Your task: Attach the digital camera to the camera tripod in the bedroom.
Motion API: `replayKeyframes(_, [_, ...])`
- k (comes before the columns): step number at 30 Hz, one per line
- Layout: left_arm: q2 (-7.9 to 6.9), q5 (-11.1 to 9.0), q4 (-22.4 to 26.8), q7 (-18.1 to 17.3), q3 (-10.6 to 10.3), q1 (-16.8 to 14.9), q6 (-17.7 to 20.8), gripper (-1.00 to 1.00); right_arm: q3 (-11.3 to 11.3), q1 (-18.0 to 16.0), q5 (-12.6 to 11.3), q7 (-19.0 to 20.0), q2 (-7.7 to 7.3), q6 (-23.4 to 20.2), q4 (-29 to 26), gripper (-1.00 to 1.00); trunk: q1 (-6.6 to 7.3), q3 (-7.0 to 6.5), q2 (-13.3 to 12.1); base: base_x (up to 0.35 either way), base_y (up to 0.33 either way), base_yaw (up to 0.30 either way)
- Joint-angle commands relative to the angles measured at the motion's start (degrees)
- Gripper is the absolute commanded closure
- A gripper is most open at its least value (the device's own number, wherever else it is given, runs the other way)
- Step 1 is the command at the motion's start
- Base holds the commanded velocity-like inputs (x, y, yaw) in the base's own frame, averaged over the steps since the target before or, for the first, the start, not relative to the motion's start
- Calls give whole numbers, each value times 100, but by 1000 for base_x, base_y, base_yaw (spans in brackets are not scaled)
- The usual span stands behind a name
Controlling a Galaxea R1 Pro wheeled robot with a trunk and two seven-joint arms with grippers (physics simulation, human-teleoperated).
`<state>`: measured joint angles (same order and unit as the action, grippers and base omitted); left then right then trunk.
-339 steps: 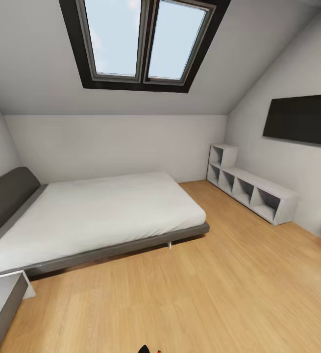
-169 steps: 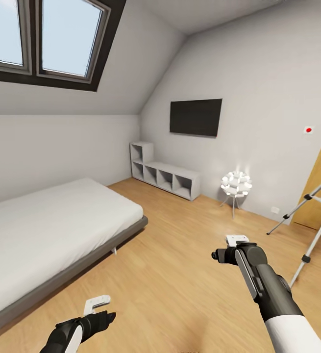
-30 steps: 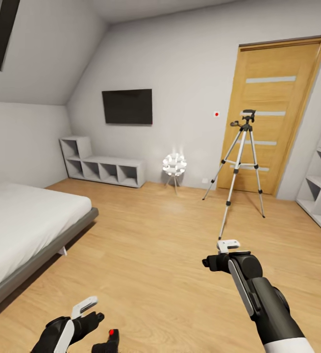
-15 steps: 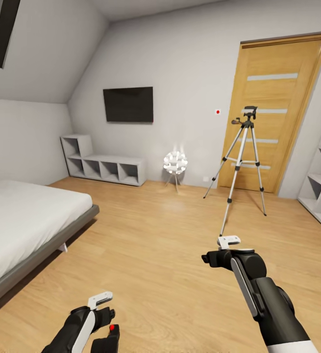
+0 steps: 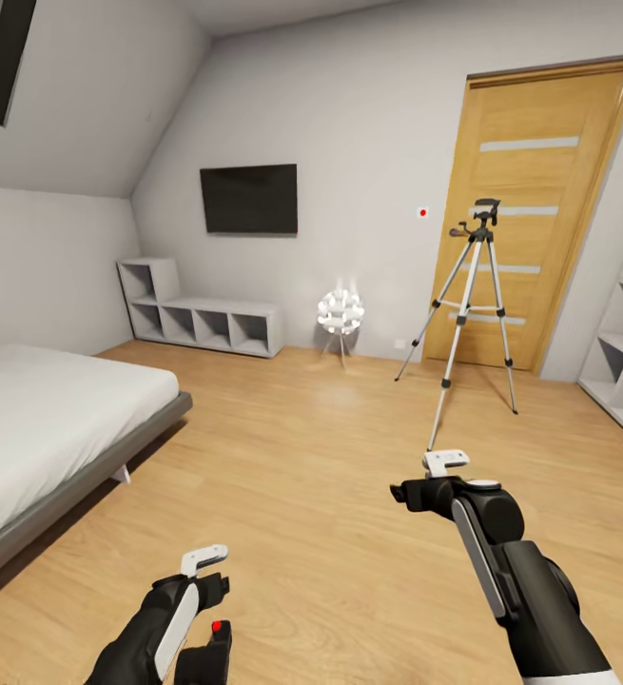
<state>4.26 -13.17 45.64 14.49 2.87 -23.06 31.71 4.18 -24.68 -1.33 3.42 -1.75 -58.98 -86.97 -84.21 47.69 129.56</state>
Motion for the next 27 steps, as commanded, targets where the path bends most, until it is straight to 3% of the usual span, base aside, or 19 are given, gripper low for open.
replayKeyframes(1, [41,-54,-1,48,-70,-71,-26,-100,8,14,-12,0,0,25,-77,-100,-22,25,44,0,0,0])
replayKeyframes(8, [-20,-43,-23,52,-192,-157,-179,-100,2,46,-9,-13,20,63,-305,-100,-175,150,325,0,0,0])
replayKeyframes(10, [-168,-66,-73,45,-224,-154,-354,-100,18,62,-9,-19,44,67,-428,-100,-219,186,405,0,0,0])
replayKeyframes(14, [-298,-71,-422,-4,-258,-139,-867,-100,102,81,3,-41,82,96,-505,-100,-307,258,566,0,0,0])
replayKeyframes(15, [-298,-71,-422,-4,-258,-139,-867,-100,102,81,3,-41,82,96,-505,-100,-329,276,606,0,0,0])
replayKeyframes(23, [-373,-61,-1303,-86,-304,-130,-2020,-100,179,85,19,-66,202,138,-549,-100,-505,420,927,0,0,0])
replayKeyframes(27, [-383,-58,-1523,-251,-311,-129,-2301,-100,213,86,18,-71,259,148,-554,-100,-593,492,1087,0,0,0])
